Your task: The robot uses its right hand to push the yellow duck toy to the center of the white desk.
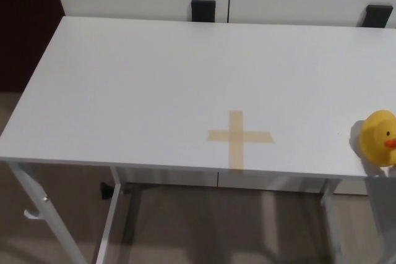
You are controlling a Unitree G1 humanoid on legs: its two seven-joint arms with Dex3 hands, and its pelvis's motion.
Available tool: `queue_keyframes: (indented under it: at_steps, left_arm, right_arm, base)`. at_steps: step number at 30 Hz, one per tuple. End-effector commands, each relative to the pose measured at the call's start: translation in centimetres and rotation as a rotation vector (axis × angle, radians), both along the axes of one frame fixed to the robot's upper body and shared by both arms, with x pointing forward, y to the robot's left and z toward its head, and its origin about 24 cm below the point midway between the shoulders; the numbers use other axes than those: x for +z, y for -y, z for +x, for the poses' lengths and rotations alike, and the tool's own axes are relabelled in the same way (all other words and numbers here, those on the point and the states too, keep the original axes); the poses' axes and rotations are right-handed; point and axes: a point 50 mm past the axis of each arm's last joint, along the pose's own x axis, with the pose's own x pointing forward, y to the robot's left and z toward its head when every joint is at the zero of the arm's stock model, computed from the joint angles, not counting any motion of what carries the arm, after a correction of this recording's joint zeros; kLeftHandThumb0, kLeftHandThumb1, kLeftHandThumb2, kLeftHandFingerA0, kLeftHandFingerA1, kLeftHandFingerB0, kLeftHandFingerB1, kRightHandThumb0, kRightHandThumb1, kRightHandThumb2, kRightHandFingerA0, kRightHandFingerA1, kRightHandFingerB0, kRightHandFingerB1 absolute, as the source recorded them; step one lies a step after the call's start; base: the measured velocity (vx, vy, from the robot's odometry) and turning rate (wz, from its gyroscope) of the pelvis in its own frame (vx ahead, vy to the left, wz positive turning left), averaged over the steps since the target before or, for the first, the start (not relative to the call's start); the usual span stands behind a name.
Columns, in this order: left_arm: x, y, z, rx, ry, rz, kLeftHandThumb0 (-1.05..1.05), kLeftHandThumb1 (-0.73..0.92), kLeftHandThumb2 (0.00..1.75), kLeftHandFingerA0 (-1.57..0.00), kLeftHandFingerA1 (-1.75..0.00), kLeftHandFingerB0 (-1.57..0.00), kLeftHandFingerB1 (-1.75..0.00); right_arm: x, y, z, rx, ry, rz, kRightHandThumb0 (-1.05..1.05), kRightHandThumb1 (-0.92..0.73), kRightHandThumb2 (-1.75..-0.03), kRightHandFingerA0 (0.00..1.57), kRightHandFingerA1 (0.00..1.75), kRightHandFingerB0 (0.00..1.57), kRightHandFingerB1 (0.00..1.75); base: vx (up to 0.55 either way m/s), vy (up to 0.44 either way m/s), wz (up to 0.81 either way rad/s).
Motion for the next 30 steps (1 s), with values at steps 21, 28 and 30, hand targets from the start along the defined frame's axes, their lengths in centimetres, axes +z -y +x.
queue_keyframes:
  at_steps: [21,28,30]
  left_arm:
    - [-0.2,0.4,0.3,-0.017,-0.001,0.002,0.56,-0.11,1.75,-1.19,-1.15,-1.19,-1.08]
    - [-0.3,0.6,0.2,-0.019,0.008,-0.01,0.5,-0.08,1.75,-1.21,-1.14,-1.22,-1.08]
    - [-0.3,0.6,0.2,-0.021,0.002,-0.007,0.5,-0.15,1.75,-1.18,-1.12,-1.18,-1.07]
  right_arm:
    - [-0.5,-5.5,2.4,0.082,-0.021,0.02,-0.8,-0.92,-0.76,0.18,0.43,0.12,0.32]
    - [-1.6,-7.8,2.3,0.139,-0.032,0.032,-0.82,-0.92,-0.75,0.17,0.44,0.13,0.33]
    - [-1.8,-8.4,2.3,0.144,-0.037,0.038,-0.83,-0.92,-0.76,0.16,0.44,0.13,0.33]
  base:
    - [0.0,0.0,0.0]
    - [0.0,0.0,0.0]
    - [0.0,0.0,0.0]
